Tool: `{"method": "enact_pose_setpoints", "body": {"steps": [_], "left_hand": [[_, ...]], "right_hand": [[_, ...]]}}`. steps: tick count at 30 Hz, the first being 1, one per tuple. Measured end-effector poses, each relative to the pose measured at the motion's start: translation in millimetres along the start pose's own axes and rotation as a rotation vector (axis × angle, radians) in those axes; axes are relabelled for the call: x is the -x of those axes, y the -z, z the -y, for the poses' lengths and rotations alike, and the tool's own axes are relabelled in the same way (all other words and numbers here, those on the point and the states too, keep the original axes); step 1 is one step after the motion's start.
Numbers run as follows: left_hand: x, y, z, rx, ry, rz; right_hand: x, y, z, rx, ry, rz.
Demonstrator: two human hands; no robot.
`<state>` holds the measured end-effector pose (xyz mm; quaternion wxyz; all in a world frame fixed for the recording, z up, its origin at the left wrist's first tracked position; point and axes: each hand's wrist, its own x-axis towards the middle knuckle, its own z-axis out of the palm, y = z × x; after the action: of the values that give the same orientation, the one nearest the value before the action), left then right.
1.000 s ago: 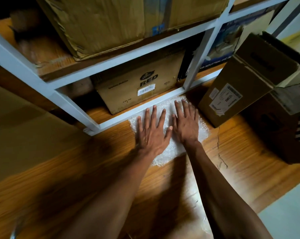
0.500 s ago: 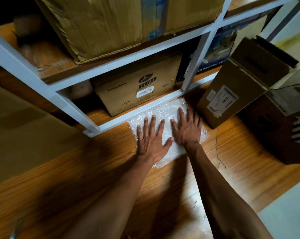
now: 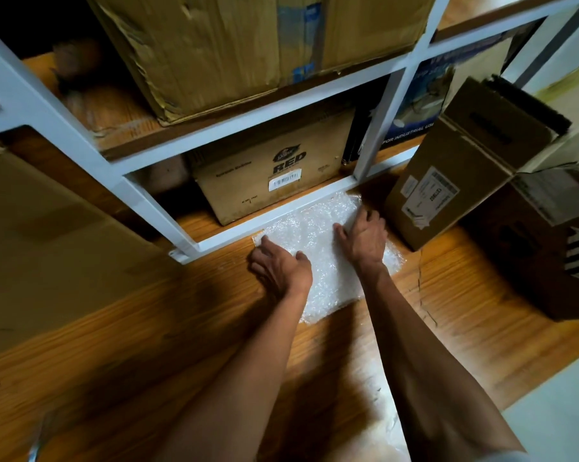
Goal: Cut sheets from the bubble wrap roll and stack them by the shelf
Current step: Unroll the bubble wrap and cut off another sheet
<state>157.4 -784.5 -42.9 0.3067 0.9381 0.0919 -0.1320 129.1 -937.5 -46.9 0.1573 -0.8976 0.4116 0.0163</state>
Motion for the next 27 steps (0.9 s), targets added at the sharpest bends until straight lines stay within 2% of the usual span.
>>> {"method": "enact_pose_setpoints", "body": {"steps": [6, 11, 20, 23, 27], "left_hand": [[0.6, -3.2, -1.8, 0.017, 0.04, -0.084], [-5.4, 0.7, -7.0, 0.073, 0.071, -0.069], [-24.1, 11.7, -2.7, 0.46, 0.156, -0.005], [-26.1, 12.8, 3.1, 0.431, 0.123, -0.006], [-22.7, 11.9, -0.7, 0.349, 0.024, -0.002]], "right_hand": [[-4.2, 5.1, 2.9, -0.041, -0.035, 0.035], [-9.7, 7.3, 4.3, 0.017, -0.019, 0.039], [-24.7, 5.7, 1.1, -0.199, -0.047, 0.087], [-24.2, 7.2, -1.8, -0.336, -0.037, 0.1], [-20.2, 10.3, -0.6, -0.242, -0.041, 0.064]]}}
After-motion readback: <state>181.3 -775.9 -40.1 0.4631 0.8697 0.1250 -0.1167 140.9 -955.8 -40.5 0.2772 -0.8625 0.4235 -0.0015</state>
